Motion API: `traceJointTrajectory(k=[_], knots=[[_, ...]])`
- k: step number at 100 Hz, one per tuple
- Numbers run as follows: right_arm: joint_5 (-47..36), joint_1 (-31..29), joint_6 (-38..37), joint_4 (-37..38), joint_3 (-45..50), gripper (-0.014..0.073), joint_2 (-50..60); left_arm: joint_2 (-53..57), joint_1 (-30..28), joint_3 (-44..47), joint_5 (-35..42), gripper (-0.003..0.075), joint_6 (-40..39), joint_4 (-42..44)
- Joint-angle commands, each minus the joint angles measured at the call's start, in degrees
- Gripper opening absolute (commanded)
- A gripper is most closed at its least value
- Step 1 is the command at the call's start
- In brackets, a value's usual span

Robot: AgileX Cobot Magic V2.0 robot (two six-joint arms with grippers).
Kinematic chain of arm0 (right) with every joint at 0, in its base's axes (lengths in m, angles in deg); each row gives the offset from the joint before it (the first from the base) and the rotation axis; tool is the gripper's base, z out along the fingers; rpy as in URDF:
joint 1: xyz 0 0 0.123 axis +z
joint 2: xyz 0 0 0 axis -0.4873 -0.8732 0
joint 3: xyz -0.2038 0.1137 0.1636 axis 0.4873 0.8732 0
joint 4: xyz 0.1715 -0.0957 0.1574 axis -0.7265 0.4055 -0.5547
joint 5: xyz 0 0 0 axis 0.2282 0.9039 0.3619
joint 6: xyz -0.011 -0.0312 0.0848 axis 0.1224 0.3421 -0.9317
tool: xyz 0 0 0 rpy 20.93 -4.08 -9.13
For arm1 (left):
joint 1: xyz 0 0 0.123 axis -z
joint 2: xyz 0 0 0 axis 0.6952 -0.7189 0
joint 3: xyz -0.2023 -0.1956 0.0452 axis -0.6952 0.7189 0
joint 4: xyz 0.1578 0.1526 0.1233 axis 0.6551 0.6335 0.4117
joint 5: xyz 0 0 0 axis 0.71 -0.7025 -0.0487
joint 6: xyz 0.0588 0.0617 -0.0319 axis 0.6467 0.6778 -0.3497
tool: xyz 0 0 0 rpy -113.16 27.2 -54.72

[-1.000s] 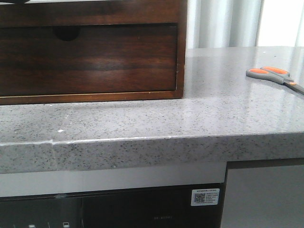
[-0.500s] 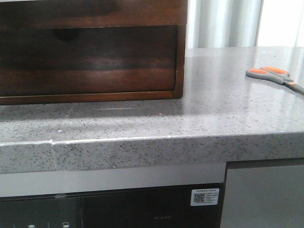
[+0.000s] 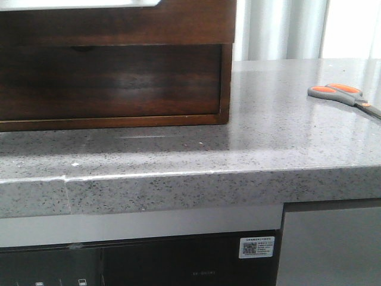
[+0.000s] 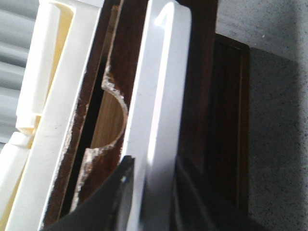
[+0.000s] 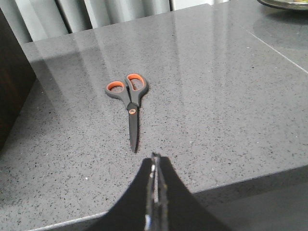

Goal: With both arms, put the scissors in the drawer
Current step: 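Pull the drawer out toward the robot with the left gripper, then lower the right gripper onto the orange-handled scissors and grasp them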

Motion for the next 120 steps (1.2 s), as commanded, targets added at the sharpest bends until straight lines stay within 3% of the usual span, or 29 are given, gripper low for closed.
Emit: traceJointTrajectory(k=[1,7,36,52,73,83,105,120], knots=[[-4.2,-0.2,0.2,0.4,-1.4,-0.0046,-1.1,0.6,0.0,-1.7,3.2,0.0309,-1.4,-2.9],[-3.8,-0.2,0.2,0.3,-1.4,-0.0046,-1.1,0.6,0.2,-1.7,3.6,0.0342,-1.5,-2.9],[0.3,1.2,0.3,0.3,-1.4,-0.0046,-1.1,0.6,8.9,-0.2,3.7,0.0343,-1.8,-3.8],[2.0,4.0,5.5,0.3,-1.7,-0.0044,-1.4,2.0,11.2,0.1,3.7,0.0337,-1.8,-11.8],[2.8,8.5,6.1,0.5,-3.0,-0.0037,-7.2,9.1,11.3,0.1,3.7,0.0337,-1.8,-20.4],[2.5,9.0,6.5,1.2,-5.2,0.0037,-12.3,13.3,11.3,0.1,3.6,0.0337,-1.8,-20.8],[2.7,9.3,6.4,1.9,-13.1,0.0365,-23.8,21.4,11.3,0.1,1.6,0.0337,-1.8,-28.0],[3.0,9.3,5.9,1.9,-19.6,0.0405,-31.6,25.1,11.3,0.1,-0.7,0.0337,-1.8,-28.1]])
